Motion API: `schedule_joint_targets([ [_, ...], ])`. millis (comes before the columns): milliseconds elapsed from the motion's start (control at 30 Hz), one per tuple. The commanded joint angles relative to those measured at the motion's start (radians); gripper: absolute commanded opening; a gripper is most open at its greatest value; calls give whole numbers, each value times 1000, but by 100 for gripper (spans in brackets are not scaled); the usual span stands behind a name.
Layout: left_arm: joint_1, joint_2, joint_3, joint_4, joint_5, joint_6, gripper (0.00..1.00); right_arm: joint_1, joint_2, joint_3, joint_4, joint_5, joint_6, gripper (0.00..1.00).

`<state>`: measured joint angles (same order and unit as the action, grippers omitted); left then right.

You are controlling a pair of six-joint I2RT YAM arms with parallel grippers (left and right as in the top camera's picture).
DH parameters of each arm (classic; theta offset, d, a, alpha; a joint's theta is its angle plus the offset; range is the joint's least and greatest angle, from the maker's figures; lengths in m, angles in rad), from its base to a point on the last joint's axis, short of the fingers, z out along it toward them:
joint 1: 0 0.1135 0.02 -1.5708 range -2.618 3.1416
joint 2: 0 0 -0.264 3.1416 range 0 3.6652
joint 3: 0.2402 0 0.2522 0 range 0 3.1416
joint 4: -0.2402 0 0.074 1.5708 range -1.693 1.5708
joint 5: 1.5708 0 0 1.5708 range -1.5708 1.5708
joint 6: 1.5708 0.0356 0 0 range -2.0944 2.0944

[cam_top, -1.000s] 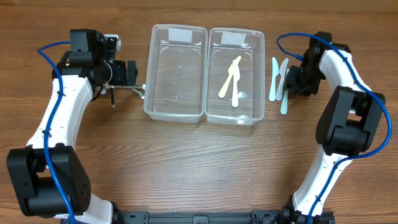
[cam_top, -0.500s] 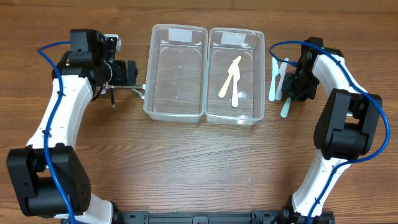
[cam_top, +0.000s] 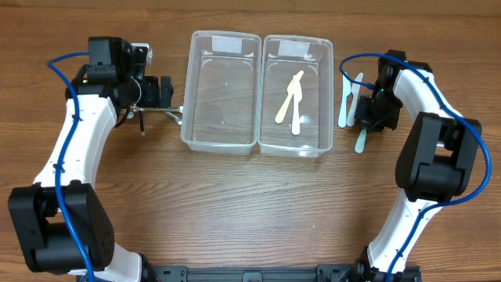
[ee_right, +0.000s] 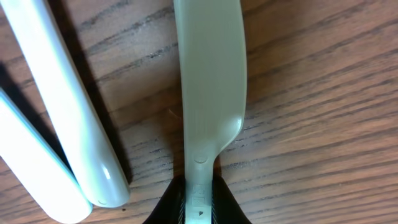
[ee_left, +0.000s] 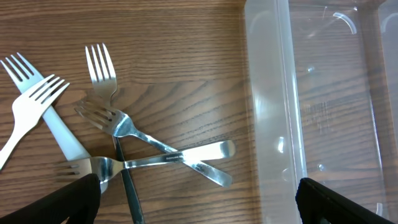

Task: Pack container

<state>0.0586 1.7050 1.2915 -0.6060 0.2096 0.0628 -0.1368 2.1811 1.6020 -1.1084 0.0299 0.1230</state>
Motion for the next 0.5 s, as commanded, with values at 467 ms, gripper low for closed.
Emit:
schedule_joint_targets([
  [467, -5, 8, 28, 1, 16, 20, 100, 5, -172, 114, 20, -8, 3, 4],
])
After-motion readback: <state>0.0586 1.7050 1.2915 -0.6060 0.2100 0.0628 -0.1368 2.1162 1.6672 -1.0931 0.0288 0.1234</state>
